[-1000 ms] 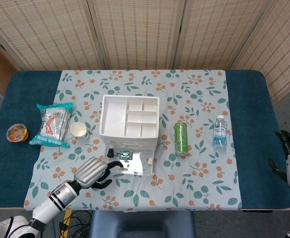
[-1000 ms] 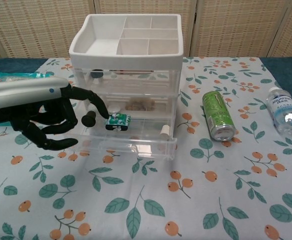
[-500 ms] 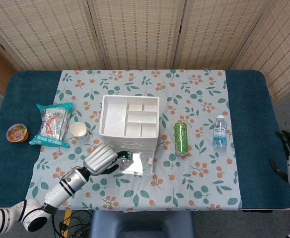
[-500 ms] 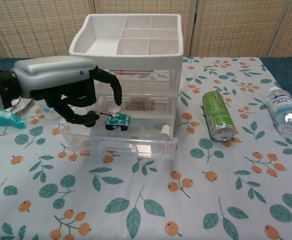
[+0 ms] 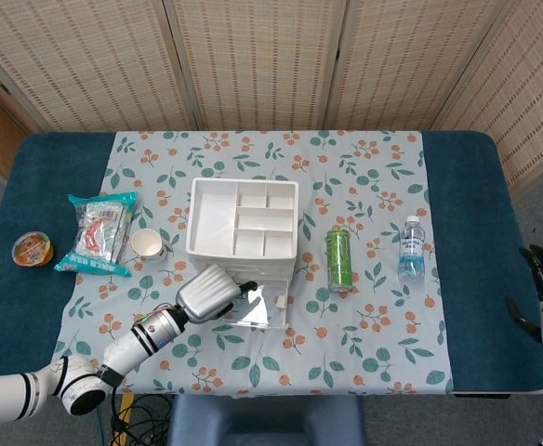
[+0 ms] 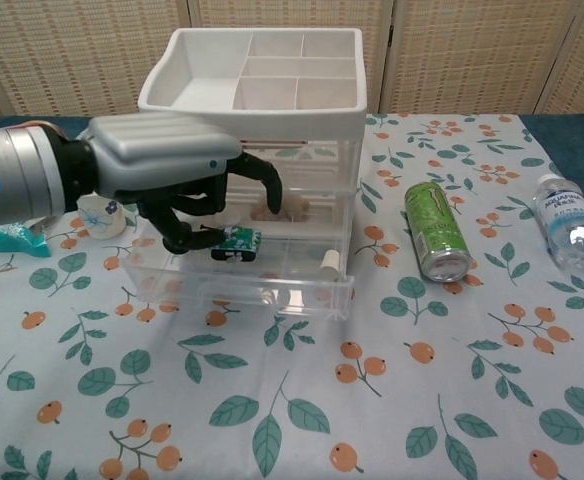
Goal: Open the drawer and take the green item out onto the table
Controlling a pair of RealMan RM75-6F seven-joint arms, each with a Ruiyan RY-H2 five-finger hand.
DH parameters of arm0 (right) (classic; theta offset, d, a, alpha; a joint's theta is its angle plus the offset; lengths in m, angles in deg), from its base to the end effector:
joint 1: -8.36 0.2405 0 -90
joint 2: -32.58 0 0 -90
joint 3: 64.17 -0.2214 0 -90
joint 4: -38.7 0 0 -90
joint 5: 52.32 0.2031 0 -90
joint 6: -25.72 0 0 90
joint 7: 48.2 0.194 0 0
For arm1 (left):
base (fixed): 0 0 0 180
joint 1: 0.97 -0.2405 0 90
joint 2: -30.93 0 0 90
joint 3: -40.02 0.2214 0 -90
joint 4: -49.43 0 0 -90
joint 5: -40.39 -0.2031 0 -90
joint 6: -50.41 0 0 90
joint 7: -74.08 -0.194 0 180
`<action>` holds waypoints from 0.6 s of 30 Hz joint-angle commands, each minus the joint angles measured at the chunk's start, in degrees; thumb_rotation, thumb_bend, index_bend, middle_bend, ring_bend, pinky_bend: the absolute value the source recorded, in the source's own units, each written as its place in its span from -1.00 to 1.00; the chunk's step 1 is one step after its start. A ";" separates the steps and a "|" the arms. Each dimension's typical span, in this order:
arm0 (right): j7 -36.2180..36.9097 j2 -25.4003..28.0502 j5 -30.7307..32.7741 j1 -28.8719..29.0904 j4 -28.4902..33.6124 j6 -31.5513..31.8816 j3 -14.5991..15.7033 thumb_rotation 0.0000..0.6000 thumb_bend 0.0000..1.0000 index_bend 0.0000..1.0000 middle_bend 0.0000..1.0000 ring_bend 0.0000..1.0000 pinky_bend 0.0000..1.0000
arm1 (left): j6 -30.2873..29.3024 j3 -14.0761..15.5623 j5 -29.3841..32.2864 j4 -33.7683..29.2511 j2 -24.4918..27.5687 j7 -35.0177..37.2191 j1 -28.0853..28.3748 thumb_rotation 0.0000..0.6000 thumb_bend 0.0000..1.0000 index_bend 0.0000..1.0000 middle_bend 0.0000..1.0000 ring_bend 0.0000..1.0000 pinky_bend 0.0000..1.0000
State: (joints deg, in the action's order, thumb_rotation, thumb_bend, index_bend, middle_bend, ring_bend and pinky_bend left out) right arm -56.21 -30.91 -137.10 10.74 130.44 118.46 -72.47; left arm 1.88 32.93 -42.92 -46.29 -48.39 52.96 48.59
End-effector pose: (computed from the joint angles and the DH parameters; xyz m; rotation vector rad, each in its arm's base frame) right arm -0.2727 -0.2305 0.1975 1.2549 -0.6534 0.8742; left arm -0.0280 0.3169 -0.0273 -2.3092 -0.4710 -0.9953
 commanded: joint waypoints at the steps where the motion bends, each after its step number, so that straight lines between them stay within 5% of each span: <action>1: 0.05 0.05 0.05 -0.08 -0.03 0.08 -0.01 1.00 -0.39 -0.73 -0.69 -0.79 -0.63 | 0.60 0.34 -0.26 1.06 -0.38 -2.47 0.94 1.00 -0.24 -0.43 0.93 1.00 1.00; 18: -0.12 0.22 0.15 -0.09 0.16 -0.12 0.01 1.00 -0.39 -0.73 -0.69 -0.78 -0.63 | 2.21 2.30 5.92 0.63 -0.77 -21.78 2.98 1.00 -0.24 -0.53 0.93 1.00 1.00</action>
State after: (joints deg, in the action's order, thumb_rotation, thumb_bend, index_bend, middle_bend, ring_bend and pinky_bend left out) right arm -56.33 -30.69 -136.95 10.65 130.59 118.34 -72.46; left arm 3.82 35.00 -37.98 -45.32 -49.08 32.32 51.22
